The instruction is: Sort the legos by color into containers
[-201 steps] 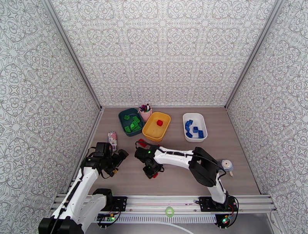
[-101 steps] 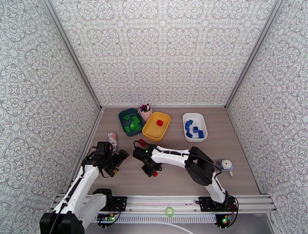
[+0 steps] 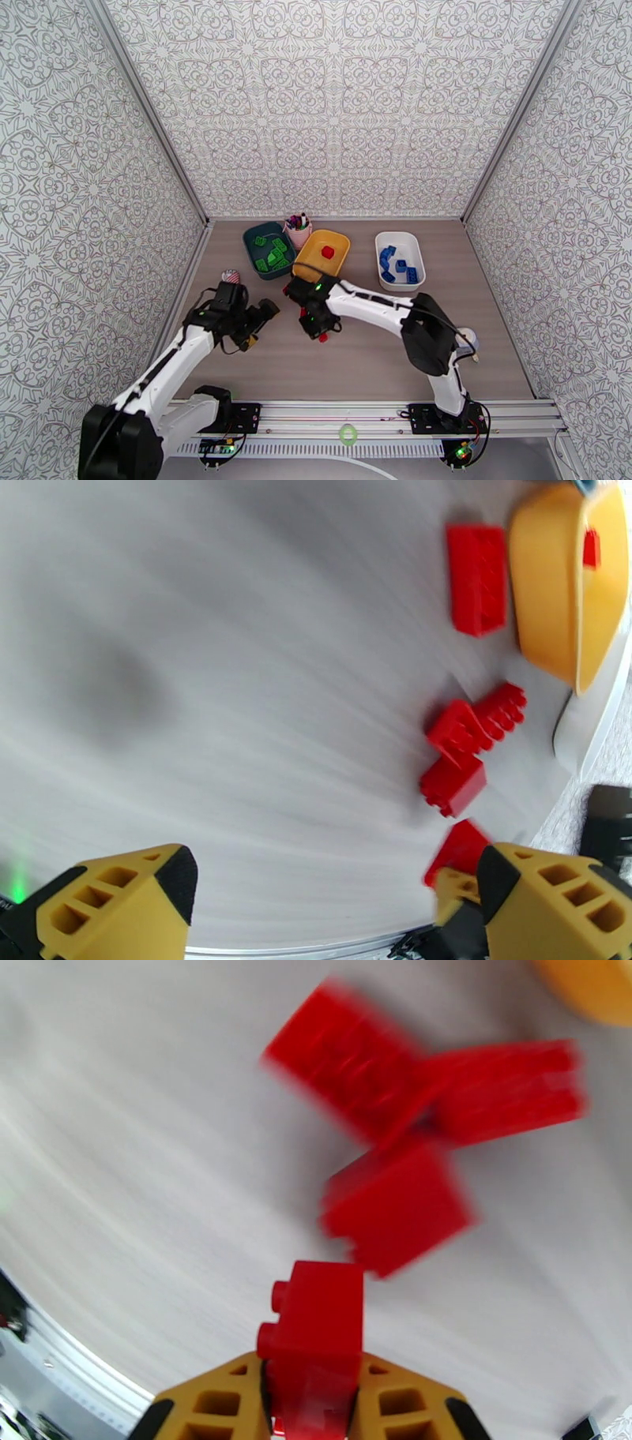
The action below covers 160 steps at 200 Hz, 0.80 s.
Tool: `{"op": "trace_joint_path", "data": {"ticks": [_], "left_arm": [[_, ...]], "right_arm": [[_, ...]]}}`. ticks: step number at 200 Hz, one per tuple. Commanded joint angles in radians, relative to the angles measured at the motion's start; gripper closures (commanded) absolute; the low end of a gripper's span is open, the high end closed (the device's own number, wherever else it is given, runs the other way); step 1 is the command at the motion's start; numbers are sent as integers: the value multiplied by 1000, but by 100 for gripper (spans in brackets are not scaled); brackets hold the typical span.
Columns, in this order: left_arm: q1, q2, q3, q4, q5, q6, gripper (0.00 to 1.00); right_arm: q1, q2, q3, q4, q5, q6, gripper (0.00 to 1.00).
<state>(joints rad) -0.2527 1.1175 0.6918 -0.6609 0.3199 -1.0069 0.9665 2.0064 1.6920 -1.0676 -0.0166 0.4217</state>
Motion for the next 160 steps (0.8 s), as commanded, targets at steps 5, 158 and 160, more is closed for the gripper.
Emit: {"op": "trace_joint_path", "data": {"ticks": [5,158,160], "left_arm": [[-56,103,126,120,-15,-17,1],[-73,552,720,-69,-45,308,5],[-72,551,718,-70,-47,311,5]], "right_arm": [[-81,-47,97,-27,-36,23,88],[-470,417,897,-126,-316,189,67],[-470,418,897,-124,-319,189,66]]}}
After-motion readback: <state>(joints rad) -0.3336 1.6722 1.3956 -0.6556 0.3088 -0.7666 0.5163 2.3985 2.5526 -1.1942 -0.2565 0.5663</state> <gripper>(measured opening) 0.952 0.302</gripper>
